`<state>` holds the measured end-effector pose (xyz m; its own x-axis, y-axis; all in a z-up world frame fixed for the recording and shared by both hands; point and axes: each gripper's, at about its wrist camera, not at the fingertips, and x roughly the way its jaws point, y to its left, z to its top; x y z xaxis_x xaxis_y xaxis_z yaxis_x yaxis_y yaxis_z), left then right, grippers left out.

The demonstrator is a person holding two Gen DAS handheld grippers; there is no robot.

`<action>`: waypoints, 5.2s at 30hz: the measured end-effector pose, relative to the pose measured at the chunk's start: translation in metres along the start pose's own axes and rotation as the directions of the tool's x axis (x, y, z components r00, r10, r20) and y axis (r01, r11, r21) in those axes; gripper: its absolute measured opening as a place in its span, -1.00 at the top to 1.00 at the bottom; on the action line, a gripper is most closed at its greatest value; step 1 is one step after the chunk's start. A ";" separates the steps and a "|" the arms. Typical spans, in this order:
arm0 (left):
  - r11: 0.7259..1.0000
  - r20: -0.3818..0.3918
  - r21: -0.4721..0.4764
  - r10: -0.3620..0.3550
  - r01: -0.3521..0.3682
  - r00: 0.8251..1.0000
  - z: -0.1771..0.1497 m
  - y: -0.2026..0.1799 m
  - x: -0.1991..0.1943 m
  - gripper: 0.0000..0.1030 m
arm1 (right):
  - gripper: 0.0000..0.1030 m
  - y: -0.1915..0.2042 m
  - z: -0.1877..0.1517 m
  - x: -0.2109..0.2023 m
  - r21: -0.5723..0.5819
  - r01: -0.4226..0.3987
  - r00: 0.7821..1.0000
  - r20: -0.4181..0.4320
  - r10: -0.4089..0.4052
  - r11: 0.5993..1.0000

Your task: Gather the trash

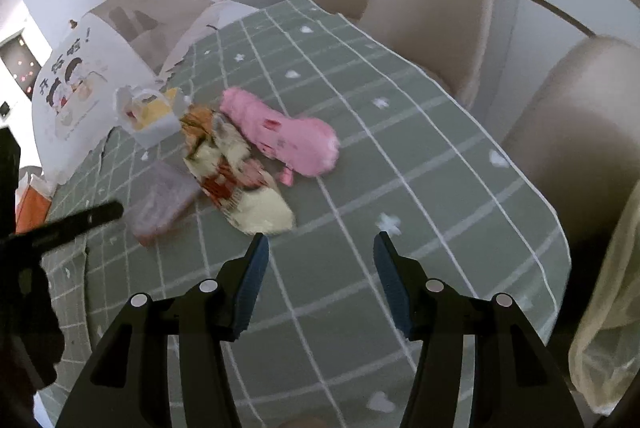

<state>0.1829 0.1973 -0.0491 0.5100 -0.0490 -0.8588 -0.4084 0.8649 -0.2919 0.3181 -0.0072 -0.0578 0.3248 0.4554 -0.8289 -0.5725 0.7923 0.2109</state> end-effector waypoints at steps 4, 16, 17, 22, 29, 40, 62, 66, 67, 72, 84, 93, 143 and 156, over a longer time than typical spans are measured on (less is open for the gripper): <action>1.000 0.013 -0.007 -0.016 0.016 1.000 -0.002 0.006 -0.004 0.89 | -0.01 0.017 0.019 0.010 0.012 0.018 0.999 0.034 -0.018 1.000; 0.995 0.026 -0.067 -0.074 0.076 0.997 -0.004 0.026 -0.008 0.58 | 0.10 0.047 0.027 0.053 0.154 0.105 0.993 0.037 -0.111 0.983; 0.995 0.024 -0.066 -0.078 0.080 0.997 -0.005 0.026 -0.007 0.57 | 0.17 0.046 0.027 0.053 0.151 0.106 0.993 0.039 -0.113 0.983; 0.993 0.023 -0.060 -0.098 0.099 0.995 -0.003 0.024 -0.002 0.47 | 0.46 0.036 0.025 0.050 0.160 0.075 0.996 0.040 -0.082 0.984; 0.988 0.045 0.011 -0.155 0.155 0.987 0.005 0.010 0.003 0.25 | 0.58 -0.003 -0.011 0.007 0.248 0.126 0.991 0.018 -0.135 0.960; 0.963 0.044 0.252 -0.109 0.094 0.993 0.013 -0.031 0.037 0.14 | 0.59 -0.026 -0.134 -0.080 0.486 0.219 0.973 -0.044 -0.227 0.846; 0.894 -0.126 0.327 -0.279 0.306 0.952 -0.047 -0.046 0.009 0.94 | 0.22 0.012 -0.118 -0.087 0.253 0.267 0.959 0.020 -0.281 0.930; 0.899 -0.129 0.324 -0.266 0.294 0.955 -0.055 -0.044 0.000 0.94 | 0.22 -0.001 -0.115 -0.064 0.241 0.294 0.956 -0.047 -0.291 0.925; 0.900 -0.127 0.324 -0.265 0.293 0.956 -0.056 -0.043 -0.003 0.95 | 0.22 -0.005 -0.117 -0.064 0.262 0.268 0.963 -0.050 -0.264 0.927; 0.896 -0.094 0.342 -0.267 0.283 0.959 -0.058 -0.053 -0.023 0.96 | 0.72 -0.003 -0.131 -0.083 0.242 0.192 0.981 -0.045 -0.187 0.951; 0.852 0.001 0.439 -0.319 0.286 0.948 -0.064 -0.111 -0.087 0.97 | 0.78 -0.009 -0.159 -0.185 0.316 0.150 0.974 0.115 -0.195 0.937; 0.901 0.095 0.342 -0.316 0.267 0.944 -0.061 -0.076 -0.079 0.37 | 0.78 -0.034 -0.186 -0.242 0.346 0.181 0.943 0.204 -0.262 0.921; 0.982 0.117 0.152 -0.132 0.113 0.984 -0.135 -0.090 -0.018 0.25 | 0.78 -0.118 -0.229 -0.275 0.446 0.208 0.919 0.214 -0.330 0.870; 0.989 0.110 0.131 -0.077 0.062 0.991 -0.119 -0.103 -0.011 1.00 | 0.78 -0.115 -0.229 -0.275 0.439 0.228 0.913 0.213 -0.347 0.869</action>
<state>0.1296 0.0492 -0.0596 0.6200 -0.0600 -0.7823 -0.2734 0.9181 -0.2871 0.1229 -0.3166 0.0271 0.6557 0.2270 -0.7200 -0.0926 0.9707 0.2217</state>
